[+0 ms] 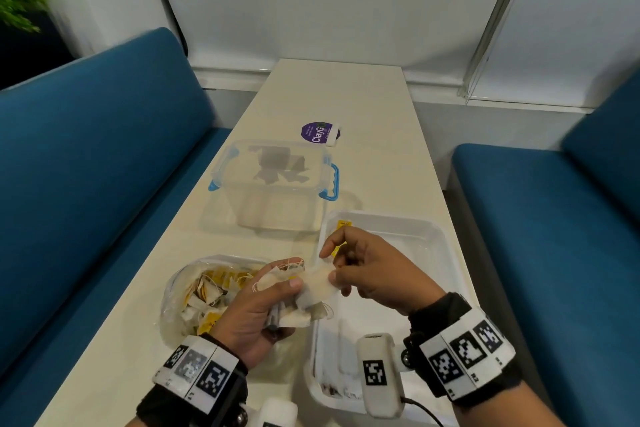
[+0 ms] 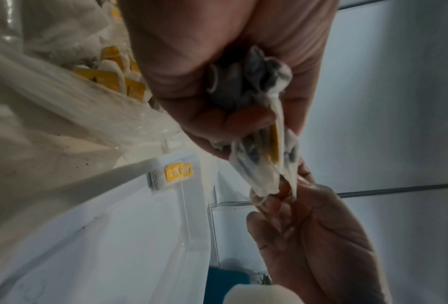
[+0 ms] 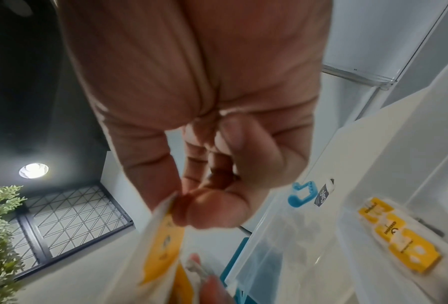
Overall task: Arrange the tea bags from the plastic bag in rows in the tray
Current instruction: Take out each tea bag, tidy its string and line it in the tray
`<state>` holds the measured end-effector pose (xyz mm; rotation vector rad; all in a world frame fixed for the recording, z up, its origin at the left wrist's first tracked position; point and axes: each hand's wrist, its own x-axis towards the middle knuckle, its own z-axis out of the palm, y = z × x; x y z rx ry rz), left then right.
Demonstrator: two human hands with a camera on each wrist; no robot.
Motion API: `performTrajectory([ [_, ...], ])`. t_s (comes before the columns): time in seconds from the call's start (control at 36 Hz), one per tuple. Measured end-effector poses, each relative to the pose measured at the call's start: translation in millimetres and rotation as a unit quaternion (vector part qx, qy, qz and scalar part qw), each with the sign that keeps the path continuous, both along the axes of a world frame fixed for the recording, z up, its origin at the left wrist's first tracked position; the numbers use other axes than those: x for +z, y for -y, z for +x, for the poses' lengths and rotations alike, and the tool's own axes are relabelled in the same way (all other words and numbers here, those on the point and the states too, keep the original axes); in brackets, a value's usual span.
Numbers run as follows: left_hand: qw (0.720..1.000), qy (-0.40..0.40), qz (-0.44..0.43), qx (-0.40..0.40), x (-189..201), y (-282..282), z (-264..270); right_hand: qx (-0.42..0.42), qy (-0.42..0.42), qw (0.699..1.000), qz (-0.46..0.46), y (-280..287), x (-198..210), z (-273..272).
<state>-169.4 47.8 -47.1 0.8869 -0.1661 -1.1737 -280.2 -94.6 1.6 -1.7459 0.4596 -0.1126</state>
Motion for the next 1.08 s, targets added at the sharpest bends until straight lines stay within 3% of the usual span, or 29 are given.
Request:
performTrajectory([
  [0.19,1.0,-0.003,-0.003,-0.006,-1.1,-1.9,2.2,0.036,0.038,0.995,0.089,0.4,-2.4,-0.6],
  [0.36,0.999,-0.027,-0.015,-0.012,-2.3,-1.6,2.3,0.052,0.055,0.995,0.069,5.4,-6.3,-0.3],
  [0.47,1.0,0.001,0.023,-0.017,-8.5,0.3,3.8,0.031,0.07,0.995,0.064,5.0,-11.2,1.8],
  [0.67,0.998,-0.016,0.056,0.013,-11.7,4.6,4.4,-0.002,0.091,0.993,0.071,10.9,-19.8,3.1],
  [0.86,0.996,-0.026,0.08,0.038,-11.8,6.5,9.2,-0.075,0.129,0.976,0.156,25.1,-20.7,3.4],
  [0.94,0.995,-0.023,0.088,0.052,-11.2,6.3,12.4,-0.124,0.098,0.98,0.117,36.0,-16.5,3.0],
  [1.08,0.994,-0.016,0.092,0.057,-7.9,8.2,14.0,-0.175,-0.064,0.978,-0.095,62.2,-30.5,15.7],
])
